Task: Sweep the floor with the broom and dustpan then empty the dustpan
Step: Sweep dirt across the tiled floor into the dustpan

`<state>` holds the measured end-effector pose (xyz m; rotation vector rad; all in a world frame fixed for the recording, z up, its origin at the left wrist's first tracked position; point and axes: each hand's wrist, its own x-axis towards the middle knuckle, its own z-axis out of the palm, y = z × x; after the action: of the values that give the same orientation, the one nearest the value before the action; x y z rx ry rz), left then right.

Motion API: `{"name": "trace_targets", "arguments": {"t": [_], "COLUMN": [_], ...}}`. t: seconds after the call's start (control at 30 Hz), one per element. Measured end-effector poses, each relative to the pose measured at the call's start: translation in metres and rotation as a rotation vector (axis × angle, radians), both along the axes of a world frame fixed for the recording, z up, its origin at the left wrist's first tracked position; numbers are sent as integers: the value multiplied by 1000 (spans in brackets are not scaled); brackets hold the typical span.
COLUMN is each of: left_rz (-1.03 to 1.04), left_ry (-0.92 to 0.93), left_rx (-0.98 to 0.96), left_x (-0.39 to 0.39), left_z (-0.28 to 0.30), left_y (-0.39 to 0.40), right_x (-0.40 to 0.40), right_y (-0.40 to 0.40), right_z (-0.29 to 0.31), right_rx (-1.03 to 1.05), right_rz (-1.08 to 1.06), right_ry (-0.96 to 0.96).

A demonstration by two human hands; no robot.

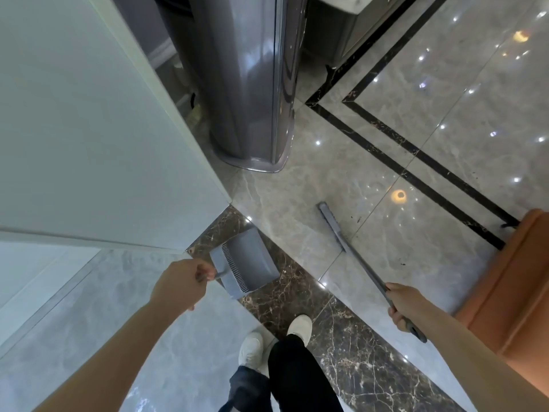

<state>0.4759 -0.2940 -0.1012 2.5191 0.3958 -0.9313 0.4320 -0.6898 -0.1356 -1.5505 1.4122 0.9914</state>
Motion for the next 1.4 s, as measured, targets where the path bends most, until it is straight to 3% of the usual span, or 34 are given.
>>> {"name": "trace_targets", "arguments": {"t": [0.47,0.77,1.0,1.2,1.27,1.4], "left_rz": [-73,-117,-139,-142,-144,-148], "left_ry": [-28,-65,-101,-100,-101,-93], "left_rx": [7,-21,-12,-15,-17,-2], "left_x": [-37,-38,-38,-36,-37,-39], "left_z": [-8,-12,-16,-17,-16,-14], "left_y": [25,28,29,28,29,31], "right_x": [-63,-59,-55,-51,-43,-29], "right_y": [93,104,155,137,127,130], "right_z": [18,24,11,34,39,33], "right_rx": [391,157,274,321,273,127], "right_rz": [-93,59,153,-54,-87,91], "right_ry": [50,-50,18,-21,-34,-59]}}
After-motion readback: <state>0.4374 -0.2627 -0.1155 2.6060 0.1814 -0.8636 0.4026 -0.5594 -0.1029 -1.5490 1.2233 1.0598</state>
